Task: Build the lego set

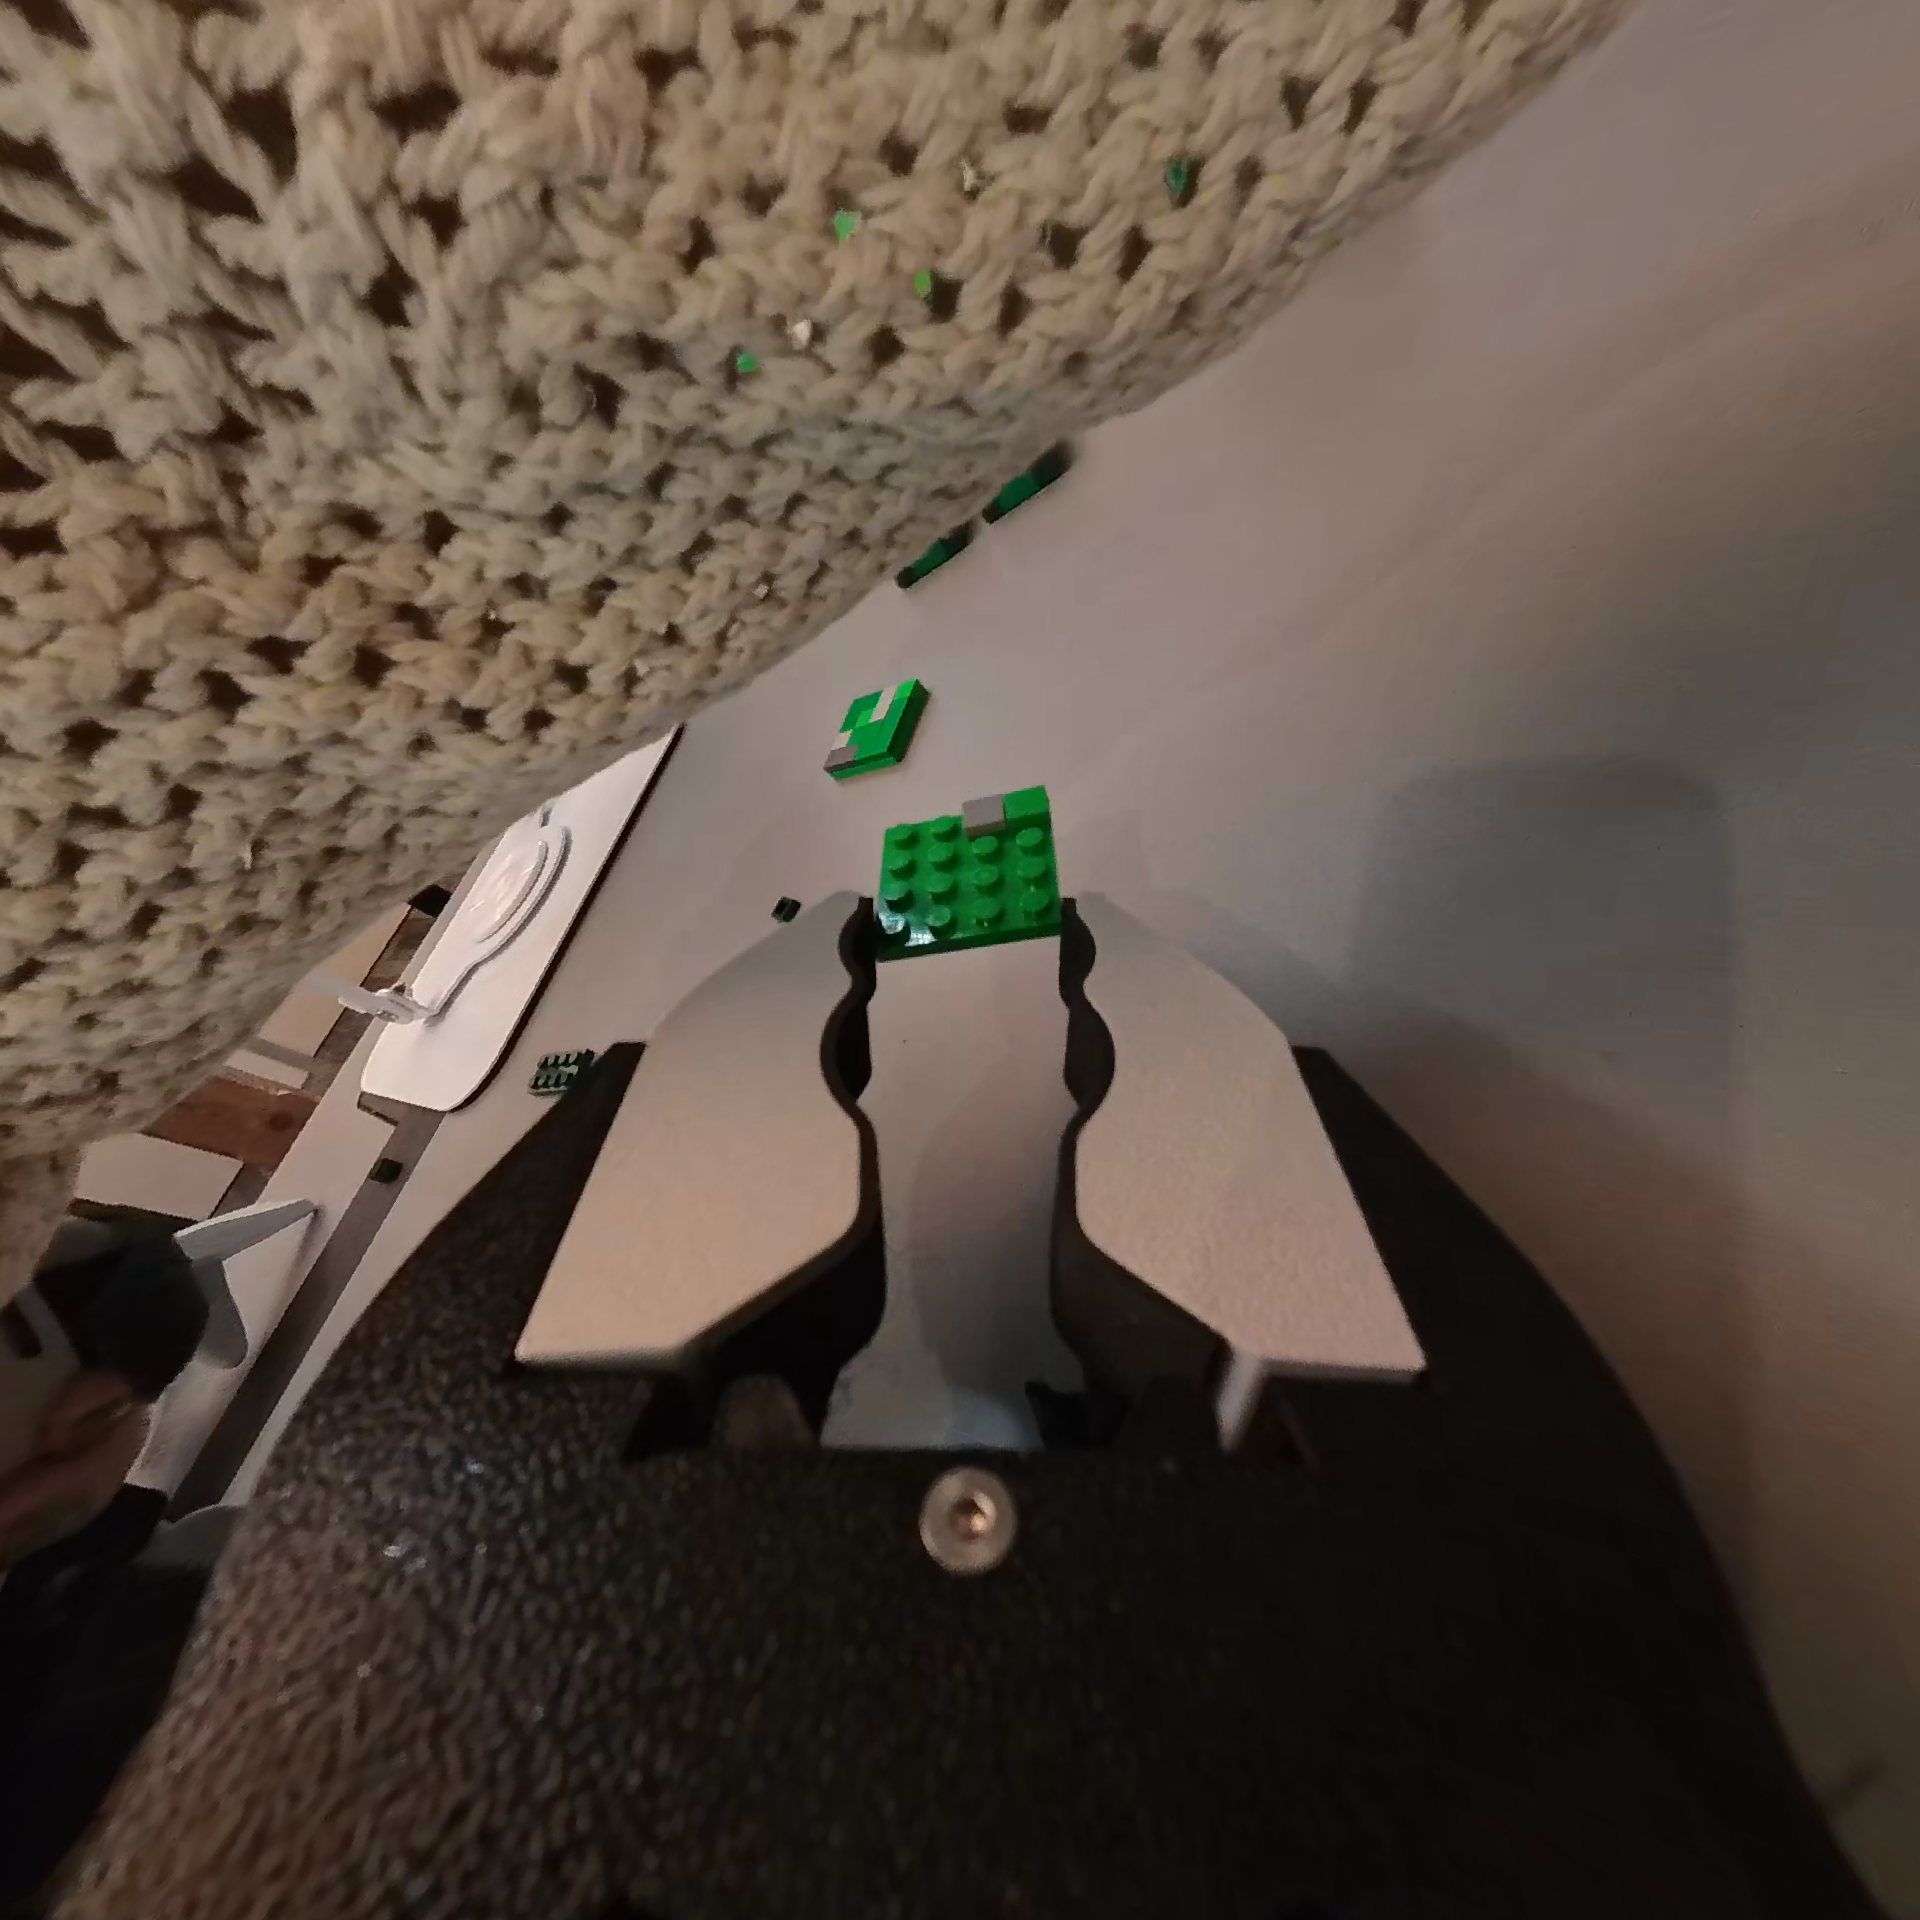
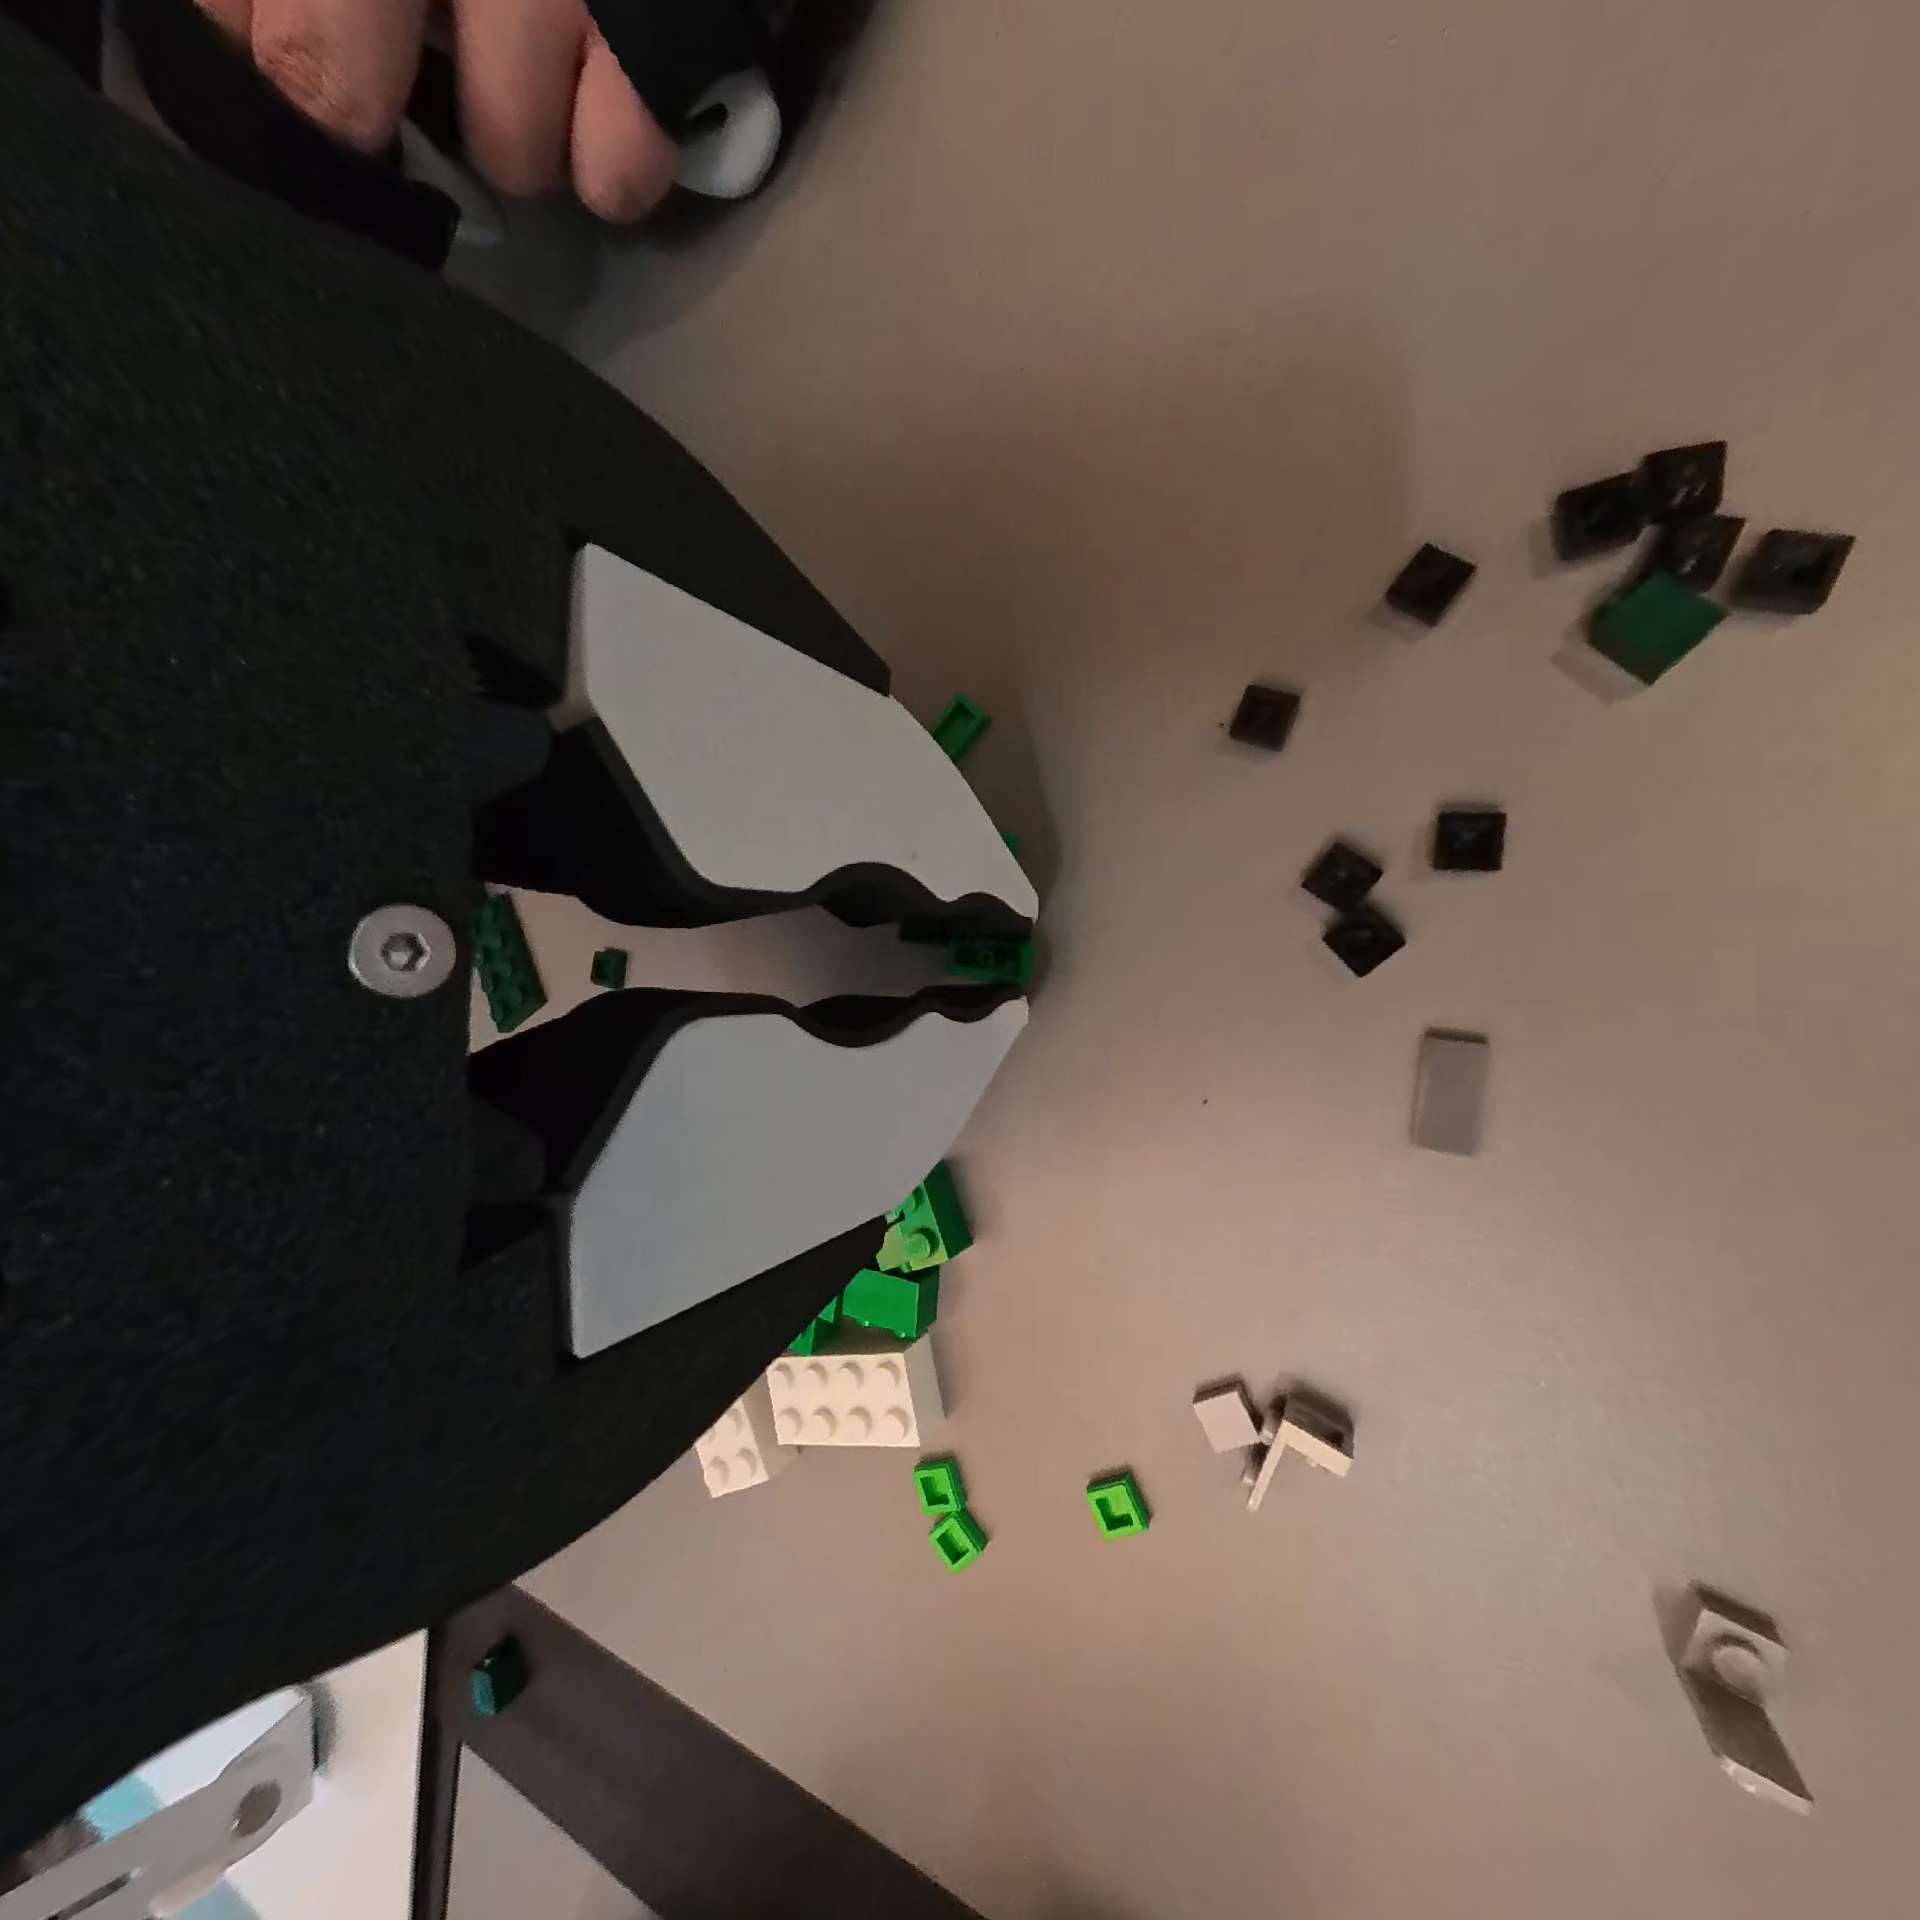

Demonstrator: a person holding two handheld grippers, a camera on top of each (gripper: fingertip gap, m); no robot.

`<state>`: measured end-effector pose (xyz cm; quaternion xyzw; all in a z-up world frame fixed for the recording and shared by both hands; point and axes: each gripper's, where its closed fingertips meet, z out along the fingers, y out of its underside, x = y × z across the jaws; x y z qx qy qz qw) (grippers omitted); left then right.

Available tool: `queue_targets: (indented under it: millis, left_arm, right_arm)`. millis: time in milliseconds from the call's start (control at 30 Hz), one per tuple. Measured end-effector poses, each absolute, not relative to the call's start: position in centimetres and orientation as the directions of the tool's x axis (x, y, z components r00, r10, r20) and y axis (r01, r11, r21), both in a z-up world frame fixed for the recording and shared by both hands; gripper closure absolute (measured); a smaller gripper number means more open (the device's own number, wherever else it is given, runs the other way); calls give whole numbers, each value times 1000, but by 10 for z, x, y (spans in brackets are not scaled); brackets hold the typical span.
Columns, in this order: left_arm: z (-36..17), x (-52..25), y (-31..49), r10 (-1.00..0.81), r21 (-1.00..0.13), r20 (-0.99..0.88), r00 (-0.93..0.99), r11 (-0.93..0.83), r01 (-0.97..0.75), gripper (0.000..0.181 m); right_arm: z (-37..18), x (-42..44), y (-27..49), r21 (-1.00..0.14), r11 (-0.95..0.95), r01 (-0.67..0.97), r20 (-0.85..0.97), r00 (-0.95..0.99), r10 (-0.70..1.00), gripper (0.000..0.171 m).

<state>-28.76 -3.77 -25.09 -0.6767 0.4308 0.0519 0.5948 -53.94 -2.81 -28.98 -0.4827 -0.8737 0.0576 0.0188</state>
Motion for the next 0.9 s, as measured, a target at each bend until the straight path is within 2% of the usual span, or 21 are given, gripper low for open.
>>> queue_targets:
  millis: [700, 833, 900]
  left_arm:
    - [-252, -286, -38, -524, -755, -587, 617, 78, -651, 147]
    - [-252, -285, -39, -526, -750, -590, 612, 79, -656, 147]
    - [-252, -285, -39, -525, -751, -591, 613, 79, -656, 147]
  right_arm:
    - [-284, -540, -21, -178, 538, 824, 17, -544, 839, 164]
    - [-276, -542, -23, -217, 549, 807, 24, -558, 830, 164]
    - [-267, -542, -27, -274, 557, 784, 23, -573, 819, 164]
